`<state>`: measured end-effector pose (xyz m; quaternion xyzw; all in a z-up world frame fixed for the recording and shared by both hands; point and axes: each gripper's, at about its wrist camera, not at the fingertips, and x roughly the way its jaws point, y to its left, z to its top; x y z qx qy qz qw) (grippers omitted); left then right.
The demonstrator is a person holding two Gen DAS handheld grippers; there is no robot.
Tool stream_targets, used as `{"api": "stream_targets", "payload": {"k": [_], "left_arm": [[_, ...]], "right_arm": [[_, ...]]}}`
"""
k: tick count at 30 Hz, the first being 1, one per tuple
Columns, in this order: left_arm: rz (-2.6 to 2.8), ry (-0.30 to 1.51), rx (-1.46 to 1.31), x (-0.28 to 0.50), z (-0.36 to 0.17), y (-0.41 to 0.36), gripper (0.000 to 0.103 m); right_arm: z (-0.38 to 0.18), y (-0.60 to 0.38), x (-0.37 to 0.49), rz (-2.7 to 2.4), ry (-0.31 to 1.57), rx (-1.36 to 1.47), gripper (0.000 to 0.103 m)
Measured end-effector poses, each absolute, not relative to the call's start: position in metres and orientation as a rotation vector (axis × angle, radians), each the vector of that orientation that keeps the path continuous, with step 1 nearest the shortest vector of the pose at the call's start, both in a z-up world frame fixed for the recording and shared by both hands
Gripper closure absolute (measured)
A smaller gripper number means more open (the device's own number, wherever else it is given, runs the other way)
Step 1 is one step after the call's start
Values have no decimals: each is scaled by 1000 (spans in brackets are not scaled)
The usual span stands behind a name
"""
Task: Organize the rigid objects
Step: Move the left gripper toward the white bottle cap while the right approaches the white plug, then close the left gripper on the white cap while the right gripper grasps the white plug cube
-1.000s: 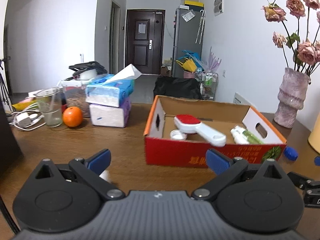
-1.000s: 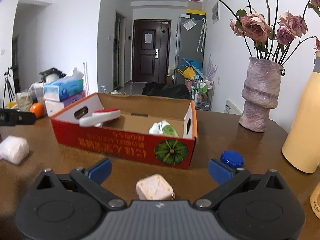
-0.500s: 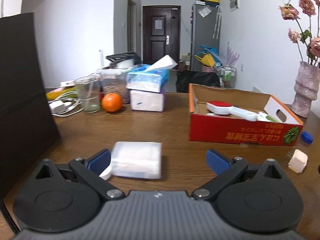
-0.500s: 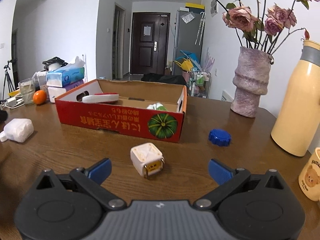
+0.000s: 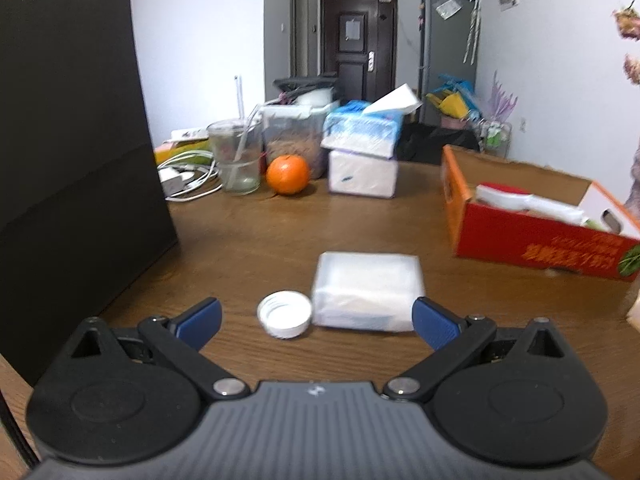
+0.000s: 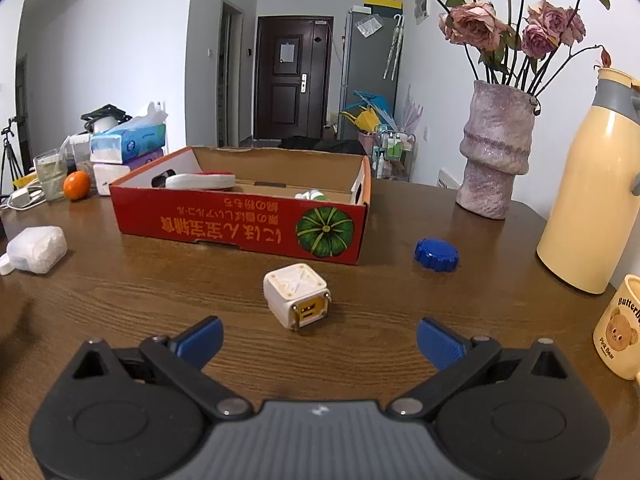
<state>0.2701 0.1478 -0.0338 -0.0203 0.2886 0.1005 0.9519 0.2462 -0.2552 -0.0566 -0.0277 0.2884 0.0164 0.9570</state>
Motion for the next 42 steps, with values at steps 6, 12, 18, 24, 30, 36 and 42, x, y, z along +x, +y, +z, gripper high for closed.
{"api": "stream_targets", "payload": {"k": [6,12,18,24,30,36,42], "left_arm": [[258,633,-17,285,-52,172,0],[281,675,-13,300,-67,186,2],[279,719,-11,313,-77,191,13],[259,713,-12,319,-78,192,23],[202,718,-26,321,-79,192,63],[210,692,-38,317,-76,194,86],[220,682,-49,316,-74,196,87]], "right_arm": [[-63,-252,252,19,605,-62,0],[-74,-250,267,-4,638,-68,0],[-81,-250,280,-25,659,-54,0],[-84,-247,291,-24,661,-52,0],[-88,-245,303,-27,670,-50,0],[-88,-245,314,-30,660,-43,0],[-91,-242,327,-32,669,-43,1]]}}
